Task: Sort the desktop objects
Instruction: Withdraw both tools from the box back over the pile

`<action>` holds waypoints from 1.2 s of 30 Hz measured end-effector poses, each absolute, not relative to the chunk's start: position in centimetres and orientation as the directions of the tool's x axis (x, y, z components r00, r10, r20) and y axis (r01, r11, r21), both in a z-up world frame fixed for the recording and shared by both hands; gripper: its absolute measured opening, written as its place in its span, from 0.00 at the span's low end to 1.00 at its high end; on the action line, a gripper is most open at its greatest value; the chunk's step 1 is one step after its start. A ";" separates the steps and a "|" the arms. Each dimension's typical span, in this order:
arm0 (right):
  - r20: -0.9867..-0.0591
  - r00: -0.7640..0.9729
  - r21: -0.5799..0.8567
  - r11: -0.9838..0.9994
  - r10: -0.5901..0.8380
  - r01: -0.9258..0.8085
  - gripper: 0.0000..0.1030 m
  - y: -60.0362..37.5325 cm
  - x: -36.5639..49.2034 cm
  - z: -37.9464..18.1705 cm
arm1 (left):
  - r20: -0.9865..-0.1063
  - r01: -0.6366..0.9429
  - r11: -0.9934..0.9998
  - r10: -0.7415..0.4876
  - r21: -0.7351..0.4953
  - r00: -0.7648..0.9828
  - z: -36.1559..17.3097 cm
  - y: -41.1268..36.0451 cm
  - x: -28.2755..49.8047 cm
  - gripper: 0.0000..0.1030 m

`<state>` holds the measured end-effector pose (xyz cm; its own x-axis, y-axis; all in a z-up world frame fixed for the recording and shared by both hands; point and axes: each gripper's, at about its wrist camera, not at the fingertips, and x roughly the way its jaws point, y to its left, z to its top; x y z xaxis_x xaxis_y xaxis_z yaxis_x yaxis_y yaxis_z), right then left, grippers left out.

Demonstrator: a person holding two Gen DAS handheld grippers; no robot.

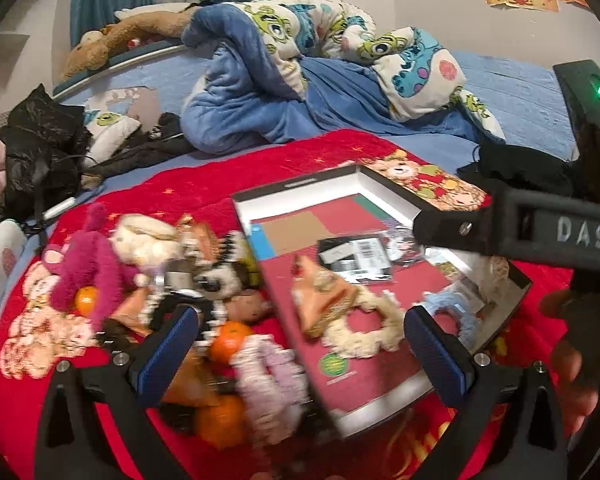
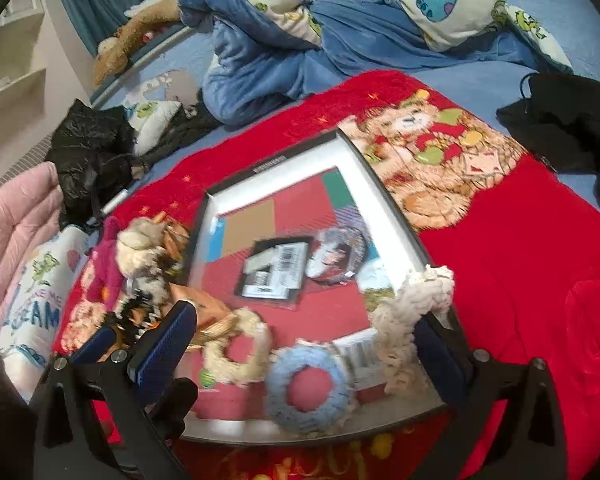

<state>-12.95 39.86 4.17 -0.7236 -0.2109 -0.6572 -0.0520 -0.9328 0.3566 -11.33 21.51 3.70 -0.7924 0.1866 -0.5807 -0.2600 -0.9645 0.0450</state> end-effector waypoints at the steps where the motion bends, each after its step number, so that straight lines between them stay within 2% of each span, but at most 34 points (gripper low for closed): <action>1: -0.650 -0.728 0.363 -0.931 -0.217 -0.046 1.00 39.6 -12.9 4.5 | -0.582 -0.251 -0.967 0.178 0.047 -0.794 4.0 20.8 -11.2 1.00; 6: -0.639 -0.742 0.325 -0.946 -0.203 -0.021 1.00 36.0 -13.0 6.0 | -0.570 -0.185 -0.981 0.122 0.055 -0.812 5.6 16.2 -10.6 1.00; 14: -0.585 -0.731 0.371 -0.917 -0.351 0.144 1.00 28.2 -13.5 7.7 | -0.567 -0.041 -0.998 0.011 0.040 -0.824 7.6 7.0 -10.1 1.00; 21: -0.547 -0.730 0.391 -0.896 -0.411 0.212 1.00 23.1 -13.7 8.8 | -0.568 0.019 -1.000 -0.022 0.011 -0.823 7.7 0.7 -9.2 1.00; 28: -0.581 -0.719 0.316 -0.920 -0.381 0.231 1.00 21.1 -13.7 8.6 | -0.587 0.018 -0.999 0.004 -0.031 -0.809 6.5 -0.1 -9.8 1.00; 36: -0.543 -0.737 0.445 -0.882 -0.403 0.154 1.00 26.4 -13.5 8.2 | -0.580 -0.017 -0.999 0.031 -0.029 -0.814 6.7 0.9 -9.6 1.00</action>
<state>-13.50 26.41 8.20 -0.7370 -0.4025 -0.5430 0.1543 -0.8823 0.4446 -9.62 0.88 6.67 -0.8142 0.0309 -0.5798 -0.0173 -0.9994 -0.0291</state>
